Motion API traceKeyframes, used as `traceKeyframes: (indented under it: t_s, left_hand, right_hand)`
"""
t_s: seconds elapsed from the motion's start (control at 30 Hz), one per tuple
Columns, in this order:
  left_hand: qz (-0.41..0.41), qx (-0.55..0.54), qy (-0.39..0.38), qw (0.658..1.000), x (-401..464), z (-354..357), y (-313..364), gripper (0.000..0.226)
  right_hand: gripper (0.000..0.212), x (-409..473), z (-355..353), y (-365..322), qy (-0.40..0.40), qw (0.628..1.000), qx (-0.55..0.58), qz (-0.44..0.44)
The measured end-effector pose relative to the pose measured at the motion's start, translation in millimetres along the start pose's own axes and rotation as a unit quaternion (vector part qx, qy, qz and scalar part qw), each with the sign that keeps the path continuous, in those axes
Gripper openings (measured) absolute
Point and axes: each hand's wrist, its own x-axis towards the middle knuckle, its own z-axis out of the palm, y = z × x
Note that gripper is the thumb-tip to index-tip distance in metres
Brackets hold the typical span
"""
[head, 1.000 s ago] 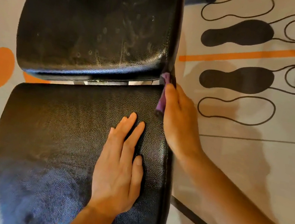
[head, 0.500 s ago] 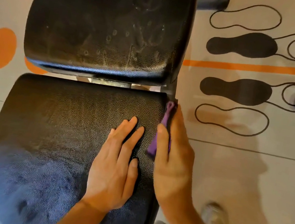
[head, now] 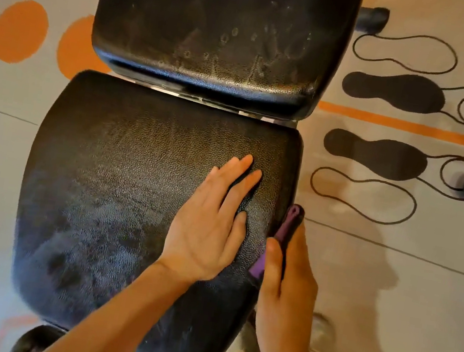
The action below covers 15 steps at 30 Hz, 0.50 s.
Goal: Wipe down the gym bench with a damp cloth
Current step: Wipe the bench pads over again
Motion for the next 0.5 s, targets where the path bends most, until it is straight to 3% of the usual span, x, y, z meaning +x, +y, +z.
traceKeyframes:
  t_s: [0.2,0.5]
  left_hand:
    - [-0.004,-0.007,0.014,1.0,-4,-3,-2,0.049]
    - [-0.18,-0.1,0.125,0.971,-56,-50,-62,0.043]
  right_hand:
    - [0.048,-10,-30,-16,-0.053,0.997,-0.041,0.024]
    - [0.033,19,-10,-86,-0.058,0.99,-0.125,-0.04]
